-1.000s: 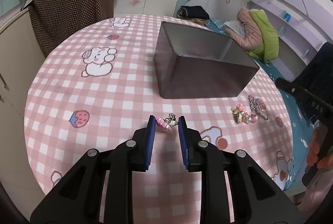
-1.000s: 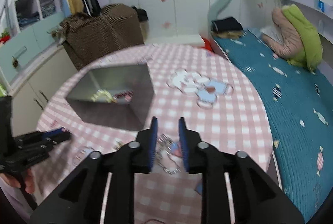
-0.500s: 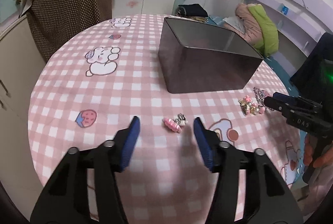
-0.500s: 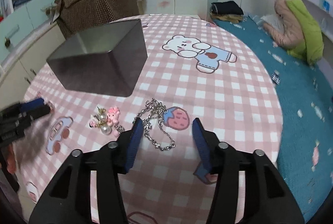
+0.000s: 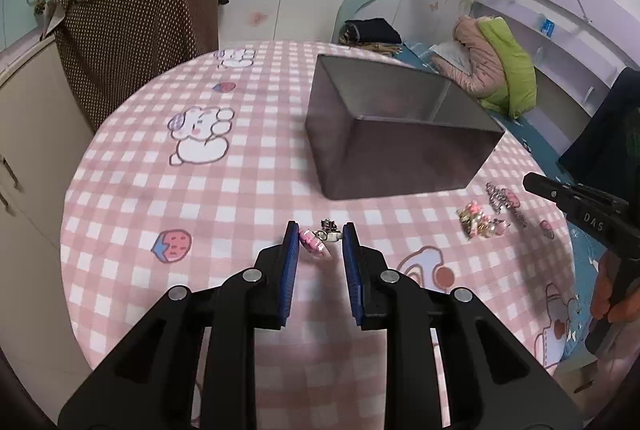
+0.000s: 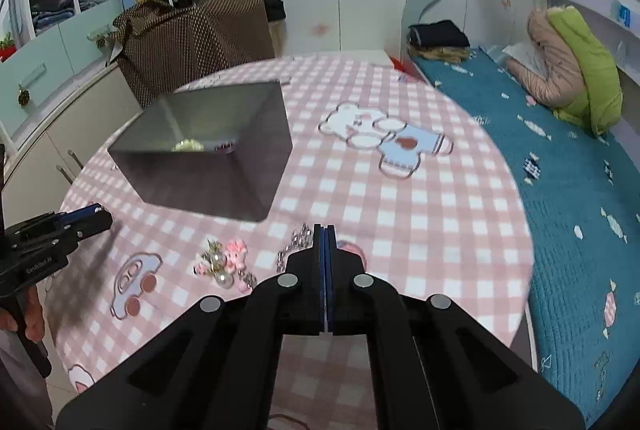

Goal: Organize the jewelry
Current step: 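Grasp the pink charm with the left tool while the right tool lifts the silver chain, then lower the pink charm and silver chain into the grey box and open both tools, then move both tools back toward the pink charm and pearl earrings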

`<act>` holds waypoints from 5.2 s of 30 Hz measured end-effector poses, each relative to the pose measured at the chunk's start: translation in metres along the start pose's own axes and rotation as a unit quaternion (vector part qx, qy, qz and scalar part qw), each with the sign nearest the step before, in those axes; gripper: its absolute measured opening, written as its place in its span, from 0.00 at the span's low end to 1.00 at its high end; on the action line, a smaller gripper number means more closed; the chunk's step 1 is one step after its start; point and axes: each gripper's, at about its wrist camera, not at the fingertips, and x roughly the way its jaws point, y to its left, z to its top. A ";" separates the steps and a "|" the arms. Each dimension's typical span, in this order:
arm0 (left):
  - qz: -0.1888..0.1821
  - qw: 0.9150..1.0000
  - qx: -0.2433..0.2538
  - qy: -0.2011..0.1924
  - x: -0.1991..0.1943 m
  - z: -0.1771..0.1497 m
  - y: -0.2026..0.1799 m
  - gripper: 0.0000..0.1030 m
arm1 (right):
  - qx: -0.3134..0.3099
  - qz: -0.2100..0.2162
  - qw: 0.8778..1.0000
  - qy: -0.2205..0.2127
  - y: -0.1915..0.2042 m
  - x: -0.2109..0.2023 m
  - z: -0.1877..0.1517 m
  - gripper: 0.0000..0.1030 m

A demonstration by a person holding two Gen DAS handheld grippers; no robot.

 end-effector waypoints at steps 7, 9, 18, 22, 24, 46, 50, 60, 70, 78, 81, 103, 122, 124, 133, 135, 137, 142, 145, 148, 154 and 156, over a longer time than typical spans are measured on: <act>-0.007 1.000 0.009 -0.017 -0.007 0.009 -0.009 0.22 | -0.001 0.002 1.000 0.014 -0.002 0.002 0.000 0.17; -0.008 1.000 0.009 -0.017 -0.007 0.008 -0.010 0.22 | -0.005 0.007 1.000 0.025 -0.001 0.009 -0.005 0.42; -0.003 1.000 0.001 -0.006 0.000 0.004 -0.006 0.22 | -0.043 -0.002 0.998 0.037 0.008 0.027 -0.015 0.12; -0.005 1.000 0.000 -0.011 -0.002 0.006 -0.007 0.22 | -0.012 -0.009 0.999 0.037 -0.002 0.028 -0.012 0.04; -0.007 1.000 0.001 -0.014 -0.003 0.007 -0.009 0.22 | 0.001 -0.012 1.000 0.028 -0.006 0.025 -0.012 0.04; -0.021 0.996 0.025 -0.081 -0.032 0.051 -0.030 0.22 | -0.026 0.007 0.995 -0.094 0.016 -0.038 0.047 0.04; -0.021 0.995 0.034 -0.096 -0.036 0.064 -0.035 0.22 | -0.033 0.018 0.991 -0.126 0.024 -0.049 0.066 0.04; -0.026 0.990 0.051 -0.126 -0.040 0.094 -0.045 0.22 | -0.053 0.053 0.985 -0.158 0.046 -0.049 0.096 0.04; -0.035 0.994 0.044 -0.095 -0.007 0.098 -0.040 0.22 | -0.047 0.076 0.991 -0.095 0.052 0.000 0.091 0.04; -0.033 0.997 0.037 -0.059 0.021 0.094 -0.035 0.23 | -0.032 0.086 0.994 -0.058 0.047 0.019 0.090 0.14; -0.016 0.997 0.042 -0.061 0.020 0.094 -0.036 0.55 | -0.029 0.065 0.995 -0.067 0.044 0.014 0.092 0.46; 0.004 0.996 0.037 -0.075 -0.010 0.079 -0.039 0.64 | -0.012 0.014 0.996 -0.082 0.023 -0.012 0.076 0.84; 0.014 0.999 0.023 -0.031 -0.010 0.035 -0.043 0.87 | 0.002 -0.011 1.000 -0.025 -0.001 -0.011 0.006 0.91; 0.014 0.999 0.021 -0.024 -0.007 0.030 -0.043 0.88 | -0.005 -0.015 1.000 -0.019 0.003 -0.009 -0.003 0.90; 0.011 1.000 0.022 -0.005 0.001 0.014 -0.046 0.88 | -0.001 -0.007 1.000 0.003 0.011 0.003 -0.026 0.58; 0.006 1.000 0.023 -0.003 0.002 0.012 -0.048 0.88 | -0.002 0.000 1.000 0.004 0.014 0.004 -0.027 0.54; 0.004 1.000 0.024 0.002 0.004 0.009 -0.050 0.88 | -0.007 0.009 1.000 0.006 0.018 0.004 -0.028 0.47; 0.000 1.000 0.025 0.009 0.009 0.006 -0.053 0.88 | -0.021 0.024 0.999 0.019 0.027 0.010 -0.030 0.37; -0.002 1.000 0.026 0.013 0.012 0.006 -0.056 0.88 | -0.034 0.029 0.999 0.022 0.032 0.013 -0.031 0.28; -0.007 0.999 0.026 0.016 0.014 0.006 -0.059 0.88 | -0.054 0.030 0.998 0.020 0.038 0.017 -0.031 0.14; -0.021 0.999 0.028 0.026 0.021 0.006 -0.065 0.88 | -0.047 0.036 0.998 0.019 0.032 0.015 -0.030 0.11; -0.025 0.999 0.032 0.028 0.024 0.007 -0.069 0.88 | -0.037 0.032 0.999 0.010 0.026 0.011 -0.027 0.11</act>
